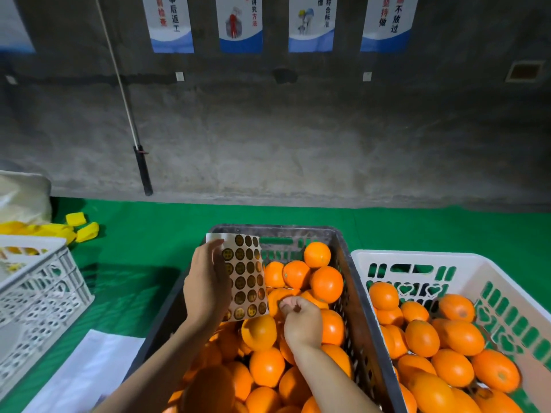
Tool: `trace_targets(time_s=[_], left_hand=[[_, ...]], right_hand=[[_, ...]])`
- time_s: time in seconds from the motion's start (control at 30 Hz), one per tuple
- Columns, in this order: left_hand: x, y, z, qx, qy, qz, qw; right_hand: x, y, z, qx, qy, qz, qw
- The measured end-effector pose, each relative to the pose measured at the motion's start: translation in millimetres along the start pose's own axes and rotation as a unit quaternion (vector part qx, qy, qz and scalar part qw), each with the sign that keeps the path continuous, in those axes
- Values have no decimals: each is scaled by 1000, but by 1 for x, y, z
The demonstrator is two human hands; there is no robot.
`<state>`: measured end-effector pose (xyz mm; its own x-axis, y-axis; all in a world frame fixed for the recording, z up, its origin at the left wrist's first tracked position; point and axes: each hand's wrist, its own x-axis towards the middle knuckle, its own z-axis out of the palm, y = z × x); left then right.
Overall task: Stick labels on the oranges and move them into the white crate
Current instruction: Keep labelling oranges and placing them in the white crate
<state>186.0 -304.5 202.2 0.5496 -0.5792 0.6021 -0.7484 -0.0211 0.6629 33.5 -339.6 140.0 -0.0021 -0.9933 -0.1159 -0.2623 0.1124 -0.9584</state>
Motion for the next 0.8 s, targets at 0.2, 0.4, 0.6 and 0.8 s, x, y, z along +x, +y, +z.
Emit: trace_targets(time_s=[0.2,0.4,0.6,0.8], left_hand=[[2,-2,1,-12,13,-8,1000],[5,-4,1,-16,28,-34,999],[2,1,-1,-14,15,-7,1000],[2,1,-3,-7,19,-9,1000]], right_hand=[[5,-1,3,50,-11,16,999],[12,6,6,67,3,71,995],[9,7,6,14,10,43,999],[2,4,3,-66,-4,9,998]])
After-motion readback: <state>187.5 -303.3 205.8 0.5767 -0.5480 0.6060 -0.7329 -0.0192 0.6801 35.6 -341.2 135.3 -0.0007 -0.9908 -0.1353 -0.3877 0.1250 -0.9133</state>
